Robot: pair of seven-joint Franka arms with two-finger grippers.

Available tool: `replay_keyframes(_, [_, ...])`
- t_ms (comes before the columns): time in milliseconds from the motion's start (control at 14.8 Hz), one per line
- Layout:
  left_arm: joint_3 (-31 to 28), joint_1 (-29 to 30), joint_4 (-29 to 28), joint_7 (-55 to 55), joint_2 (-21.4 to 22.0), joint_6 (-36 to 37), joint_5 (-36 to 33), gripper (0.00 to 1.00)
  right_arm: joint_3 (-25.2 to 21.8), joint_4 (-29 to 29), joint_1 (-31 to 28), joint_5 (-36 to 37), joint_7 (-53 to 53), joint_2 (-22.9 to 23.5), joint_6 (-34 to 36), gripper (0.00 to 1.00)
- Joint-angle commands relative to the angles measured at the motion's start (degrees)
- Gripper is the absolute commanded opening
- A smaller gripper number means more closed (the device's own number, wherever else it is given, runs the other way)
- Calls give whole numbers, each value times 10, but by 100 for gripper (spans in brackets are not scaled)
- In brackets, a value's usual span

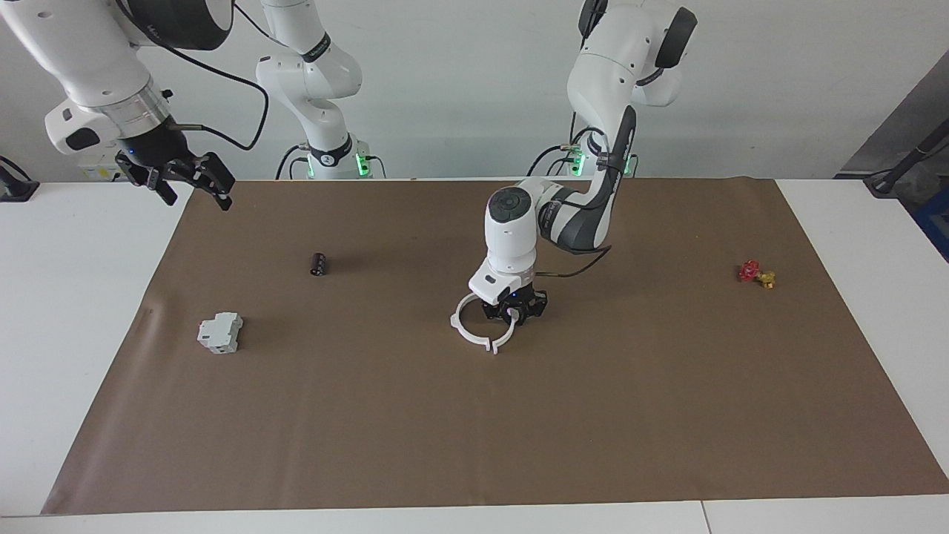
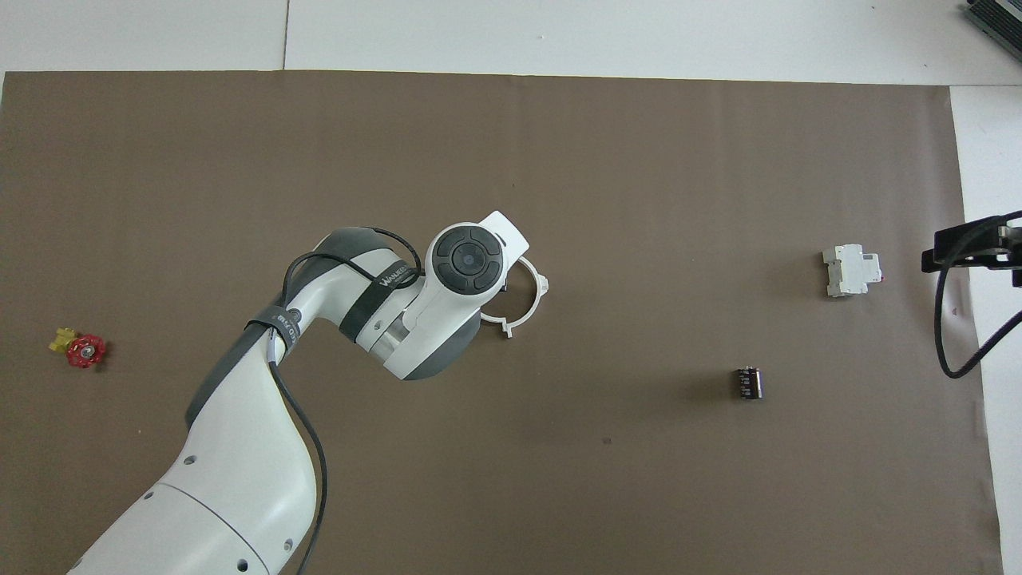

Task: Assemble drain pipe with both arms
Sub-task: 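Open the left gripper and lift it off the joined ring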

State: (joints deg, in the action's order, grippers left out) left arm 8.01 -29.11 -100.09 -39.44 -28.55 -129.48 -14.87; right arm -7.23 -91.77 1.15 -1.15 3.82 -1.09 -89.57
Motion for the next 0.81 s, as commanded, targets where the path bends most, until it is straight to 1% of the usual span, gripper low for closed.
replay_keyframes(0, [-4,-23,12,-30,-22,-10,-11,0,2,-9,-3,-2,-15,-9,4,100])
replay_keyframes(610, [-4,-29,9,-34,-21,-10,-12,0,2,-9,-3,-2,-15,-8,4,100])
replay_keyframes(678, [-4,-29,9,-34,-22,-10,-13,18,2,-9,-3,-2,-15,-9,4,100])
replay_keyframes(745, [-4,-29,10,-34,-22,-10,-17,39,1,-9,-3,-2,-15,-9,4,100])
